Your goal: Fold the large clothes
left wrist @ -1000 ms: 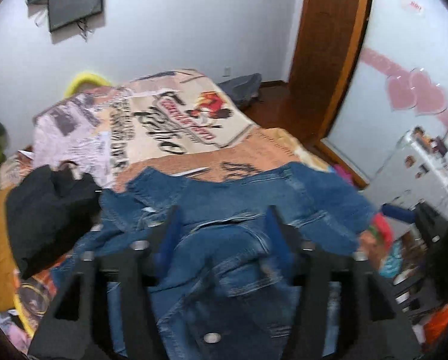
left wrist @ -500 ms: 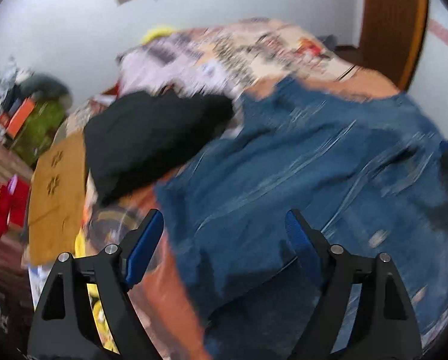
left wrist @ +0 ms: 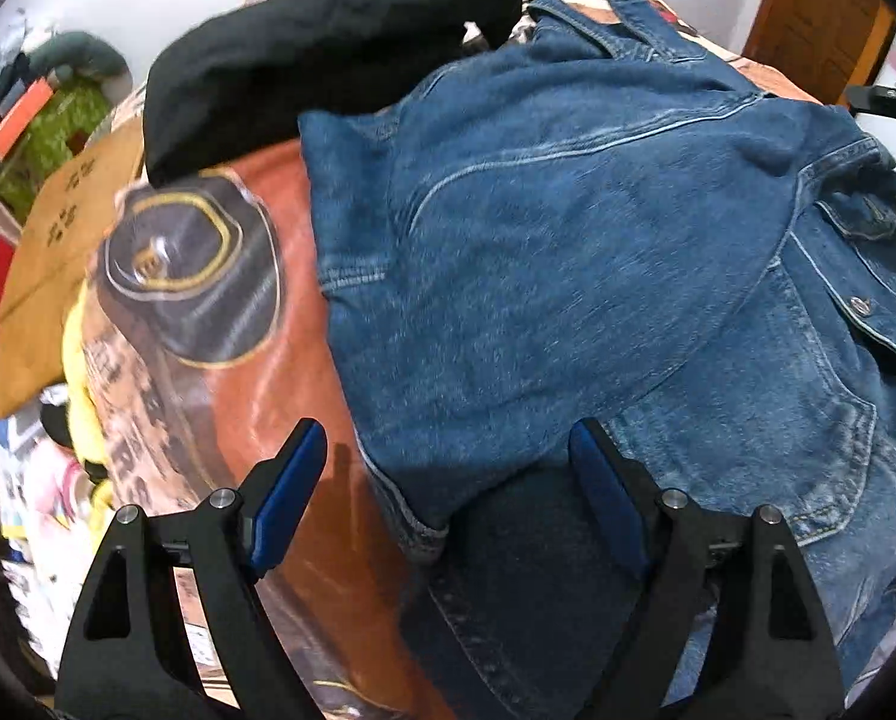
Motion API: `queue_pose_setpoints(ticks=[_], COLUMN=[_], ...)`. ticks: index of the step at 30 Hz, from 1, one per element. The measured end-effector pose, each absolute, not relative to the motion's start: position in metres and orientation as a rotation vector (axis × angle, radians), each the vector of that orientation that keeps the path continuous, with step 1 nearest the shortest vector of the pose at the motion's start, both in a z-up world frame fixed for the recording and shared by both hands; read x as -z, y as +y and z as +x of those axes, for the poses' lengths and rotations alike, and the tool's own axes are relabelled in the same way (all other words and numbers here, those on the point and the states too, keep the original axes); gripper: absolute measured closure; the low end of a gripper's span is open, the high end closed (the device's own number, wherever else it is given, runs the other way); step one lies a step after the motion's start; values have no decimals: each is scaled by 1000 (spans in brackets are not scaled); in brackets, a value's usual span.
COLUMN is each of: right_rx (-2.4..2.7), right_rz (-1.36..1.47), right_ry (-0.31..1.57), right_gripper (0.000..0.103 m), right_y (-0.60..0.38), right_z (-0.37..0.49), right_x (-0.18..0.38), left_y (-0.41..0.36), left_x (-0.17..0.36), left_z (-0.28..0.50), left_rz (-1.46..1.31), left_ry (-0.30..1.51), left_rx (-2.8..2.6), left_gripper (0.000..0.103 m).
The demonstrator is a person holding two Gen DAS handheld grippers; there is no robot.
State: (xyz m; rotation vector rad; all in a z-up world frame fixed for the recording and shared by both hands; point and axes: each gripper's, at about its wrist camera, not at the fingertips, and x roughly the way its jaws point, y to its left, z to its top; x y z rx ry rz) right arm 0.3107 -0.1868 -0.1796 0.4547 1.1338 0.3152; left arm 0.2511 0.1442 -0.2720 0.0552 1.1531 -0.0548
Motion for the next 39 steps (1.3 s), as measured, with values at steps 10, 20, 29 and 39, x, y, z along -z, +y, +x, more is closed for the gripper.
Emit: queue_pose_setpoints(ticks=[10, 20, 29, 39], right_rx=[-271, -312, -235, -207], right_rz=[344, 83, 45, 42], right_ry=[1085, 745, 1018, 1008], right_gripper=[78, 79, 79, 60], right_y=[-188, -184, -231, -255], right_z=[320, 277, 287, 272], right_x=[168, 75, 156, 136], left_y=[161, 178, 168, 153], left_x=[275, 285, 285, 231], left_z=[233, 226, 228, 227], left_rz=[-25, -134, -115, -74], left_ry=[1133, 1208, 1210, 1116], left_rx=[30, -29, -71, -29], left_gripper=[15, 15, 15, 15])
